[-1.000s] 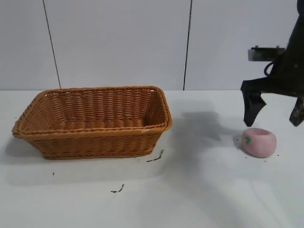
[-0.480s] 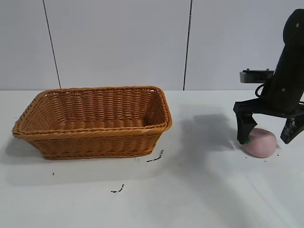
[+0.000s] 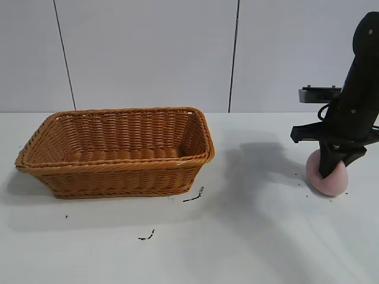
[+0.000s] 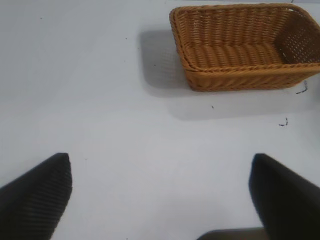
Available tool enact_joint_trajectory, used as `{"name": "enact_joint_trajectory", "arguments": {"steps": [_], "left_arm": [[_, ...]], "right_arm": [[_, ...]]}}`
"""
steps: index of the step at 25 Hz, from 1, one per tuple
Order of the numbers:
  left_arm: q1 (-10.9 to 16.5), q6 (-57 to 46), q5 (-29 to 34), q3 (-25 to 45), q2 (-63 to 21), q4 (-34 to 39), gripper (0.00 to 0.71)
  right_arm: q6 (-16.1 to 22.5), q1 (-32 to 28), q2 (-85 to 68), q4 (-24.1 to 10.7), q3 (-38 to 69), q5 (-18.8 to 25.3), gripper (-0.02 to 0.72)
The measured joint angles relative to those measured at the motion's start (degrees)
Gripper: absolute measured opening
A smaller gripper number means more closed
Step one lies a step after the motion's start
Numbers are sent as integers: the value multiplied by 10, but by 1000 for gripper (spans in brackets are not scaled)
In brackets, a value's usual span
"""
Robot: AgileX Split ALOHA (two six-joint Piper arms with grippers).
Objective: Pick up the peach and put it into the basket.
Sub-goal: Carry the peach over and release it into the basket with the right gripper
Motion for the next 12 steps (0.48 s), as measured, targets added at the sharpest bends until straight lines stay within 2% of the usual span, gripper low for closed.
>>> {"name": "enact_joint_trajectory", "arguments": {"steps": [2, 7, 12], "left_arm": [[0, 0, 0, 0, 0, 0, 693], [0, 0, 0, 0, 0, 0, 693], [0, 0, 0, 0, 0, 0, 693]], "right_arm": [[0, 0, -23, 0, -16, 16, 24], [0, 0, -32, 1, -117, 103, 24], [0, 5, -32, 11, -205, 128, 24]]}}
